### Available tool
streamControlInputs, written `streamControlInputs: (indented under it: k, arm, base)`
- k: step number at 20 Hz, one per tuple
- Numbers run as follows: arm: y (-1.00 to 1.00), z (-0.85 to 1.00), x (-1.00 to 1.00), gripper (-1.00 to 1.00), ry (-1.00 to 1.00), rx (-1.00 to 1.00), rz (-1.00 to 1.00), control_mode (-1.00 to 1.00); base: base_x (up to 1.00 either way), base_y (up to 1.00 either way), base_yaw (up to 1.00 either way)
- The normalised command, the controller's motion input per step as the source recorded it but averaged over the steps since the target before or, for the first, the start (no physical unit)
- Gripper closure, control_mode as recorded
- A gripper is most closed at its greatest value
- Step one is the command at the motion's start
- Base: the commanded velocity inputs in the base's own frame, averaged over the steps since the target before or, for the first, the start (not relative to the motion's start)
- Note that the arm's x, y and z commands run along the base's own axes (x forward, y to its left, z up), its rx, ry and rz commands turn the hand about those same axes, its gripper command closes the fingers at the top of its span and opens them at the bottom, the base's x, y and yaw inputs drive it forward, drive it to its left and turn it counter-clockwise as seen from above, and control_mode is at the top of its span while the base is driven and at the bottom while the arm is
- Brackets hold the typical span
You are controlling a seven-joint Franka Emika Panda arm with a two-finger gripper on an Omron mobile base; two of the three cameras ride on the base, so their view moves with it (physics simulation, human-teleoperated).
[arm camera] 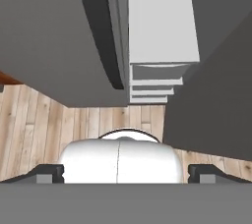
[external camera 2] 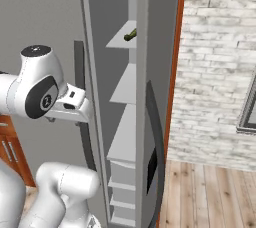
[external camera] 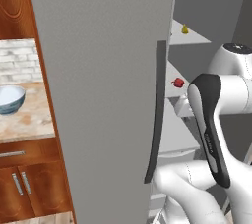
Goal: Take the squash, bell pepper, and lemon wedge from the freezer and place them in the bowl on the counter.
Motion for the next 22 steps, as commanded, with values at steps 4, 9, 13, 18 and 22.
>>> streamControlInputs:
  k: [4,9,13,18,22]
  arm:
    - [0.0,0.0,0.0,-1.0,0.0,0.0,0.0,1.0]
    - [0.0,0.0,0.0,-1.0,0.0,0.0,0.0,1.0]
    - [0.0,0.0,0.0,-1.0,0.0,0.0,0.0,1.0]
    - [0.0,0.0,0.0,-1.0,0.0,0.0,0.0,1.0]
    - [0.0,0.0,0.0,-1.0,0.0,0.0,0.0,1.0]
  base:
    - [0.18,-0.3,0.0]
    - [0.34,-0.13,0.0]
    - [0.48,-0.12,0.0]
    - [0.51,-0.2,0.0]
    - [0.48,-0.31,0.0]
